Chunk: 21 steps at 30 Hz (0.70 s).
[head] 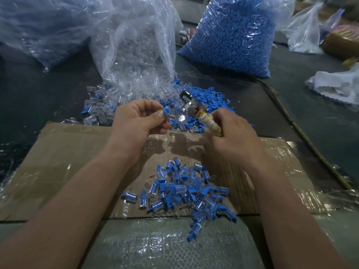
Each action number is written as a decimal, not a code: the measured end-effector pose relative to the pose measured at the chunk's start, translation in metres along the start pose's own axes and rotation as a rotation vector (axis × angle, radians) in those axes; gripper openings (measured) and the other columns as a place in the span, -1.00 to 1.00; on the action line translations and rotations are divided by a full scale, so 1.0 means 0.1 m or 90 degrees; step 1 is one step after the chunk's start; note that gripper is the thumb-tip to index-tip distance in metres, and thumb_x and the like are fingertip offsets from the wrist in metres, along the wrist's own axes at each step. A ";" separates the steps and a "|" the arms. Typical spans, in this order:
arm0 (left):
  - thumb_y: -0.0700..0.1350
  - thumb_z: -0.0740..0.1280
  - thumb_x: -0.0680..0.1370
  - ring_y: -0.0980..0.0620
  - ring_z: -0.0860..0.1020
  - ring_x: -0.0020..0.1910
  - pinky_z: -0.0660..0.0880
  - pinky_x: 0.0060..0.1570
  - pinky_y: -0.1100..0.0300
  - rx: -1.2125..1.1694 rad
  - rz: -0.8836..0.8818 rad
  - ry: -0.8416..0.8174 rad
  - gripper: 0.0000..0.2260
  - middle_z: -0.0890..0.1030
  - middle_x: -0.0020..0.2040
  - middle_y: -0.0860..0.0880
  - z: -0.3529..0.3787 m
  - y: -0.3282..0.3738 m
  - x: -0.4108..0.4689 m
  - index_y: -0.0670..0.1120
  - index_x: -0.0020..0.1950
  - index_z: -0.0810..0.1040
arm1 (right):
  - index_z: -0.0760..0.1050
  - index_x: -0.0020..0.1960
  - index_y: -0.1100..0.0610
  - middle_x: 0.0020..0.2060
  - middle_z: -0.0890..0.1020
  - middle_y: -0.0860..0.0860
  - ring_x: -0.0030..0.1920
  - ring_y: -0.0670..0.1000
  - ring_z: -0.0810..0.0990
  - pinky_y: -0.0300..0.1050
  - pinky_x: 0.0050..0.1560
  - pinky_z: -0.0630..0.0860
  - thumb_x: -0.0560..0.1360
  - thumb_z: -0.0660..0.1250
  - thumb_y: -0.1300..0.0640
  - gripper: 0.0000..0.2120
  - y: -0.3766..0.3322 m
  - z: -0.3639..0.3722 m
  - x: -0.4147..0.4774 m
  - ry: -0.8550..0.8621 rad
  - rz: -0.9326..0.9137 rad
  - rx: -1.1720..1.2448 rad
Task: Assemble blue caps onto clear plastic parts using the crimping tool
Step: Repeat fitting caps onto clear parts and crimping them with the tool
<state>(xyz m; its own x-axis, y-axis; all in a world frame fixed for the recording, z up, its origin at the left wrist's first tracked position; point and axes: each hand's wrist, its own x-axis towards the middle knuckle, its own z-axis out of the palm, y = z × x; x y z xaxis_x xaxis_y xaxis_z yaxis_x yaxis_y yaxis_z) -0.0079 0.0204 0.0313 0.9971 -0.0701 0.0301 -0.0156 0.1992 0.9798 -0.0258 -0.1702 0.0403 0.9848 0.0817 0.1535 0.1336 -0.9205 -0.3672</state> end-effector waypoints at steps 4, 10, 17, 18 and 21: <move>-0.38 0.28 0.46 0.09 0.60 -0.40 0.53 -0.37 0.33 0.003 0.005 0.010 -0.85 0.61 -0.42 0.01 0.02 -0.02 -0.01 -0.16 -0.20 0.50 | 0.27 0.00 0.01 -0.24 0.38 -0.15 -0.27 -0.18 0.35 -0.27 -0.34 0.22 0.51 0.23 -0.03 -0.82 -0.04 0.04 -0.02 -0.046 -0.013 0.002; -0.39 0.27 0.47 0.10 0.60 -0.39 0.54 -0.36 0.33 -0.006 0.007 0.024 -0.85 0.62 -0.40 0.00 0.02 -0.02 -0.01 -0.15 -0.20 0.51 | 0.24 -0.04 -0.03 -0.23 0.37 -0.16 -0.25 -0.19 0.33 -0.28 -0.33 0.19 0.50 0.24 -0.04 -0.82 -0.11 0.06 -0.04 -0.067 -0.025 0.011; -0.39 0.28 0.46 0.11 0.59 -0.40 0.55 -0.34 0.32 0.006 0.010 0.029 -0.84 0.62 -0.40 0.01 0.02 -0.02 0.00 -0.14 -0.22 0.51 | 0.26 -0.03 -0.03 -0.25 0.37 -0.18 -0.26 -0.21 0.33 -0.30 -0.34 0.18 0.50 0.24 -0.06 -0.81 -0.12 0.05 -0.05 -0.076 -0.044 -0.002; -0.38 0.28 0.46 0.11 0.59 -0.40 0.55 -0.34 0.33 0.004 0.009 0.028 -0.84 0.62 -0.39 0.01 0.02 -0.02 0.00 -0.14 -0.21 0.51 | 0.26 -0.03 -0.03 -0.25 0.37 -0.18 -0.26 -0.21 0.33 -0.29 -0.34 0.17 0.50 0.24 -0.06 -0.81 -0.12 0.05 -0.04 -0.076 -0.044 -0.001; -0.38 0.29 0.45 0.10 0.59 -0.39 0.54 -0.33 0.32 -0.001 0.018 0.028 -0.85 0.62 -0.37 0.00 0.03 -0.02 -0.01 -0.15 -0.21 0.51 | 0.26 -0.03 -0.03 -0.26 0.37 -0.18 -0.27 -0.20 0.32 -0.28 -0.34 0.16 0.49 0.25 -0.02 -0.82 -0.12 0.04 -0.04 -0.084 -0.046 0.007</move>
<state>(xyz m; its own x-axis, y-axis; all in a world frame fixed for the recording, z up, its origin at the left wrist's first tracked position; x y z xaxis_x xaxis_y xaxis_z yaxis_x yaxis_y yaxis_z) -0.0093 0.0173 0.0300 0.9985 -0.0212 0.0495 -0.0442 0.2023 0.9783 -0.0309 -0.1577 0.0409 0.9786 0.1976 0.0578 0.2049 -0.9063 -0.3698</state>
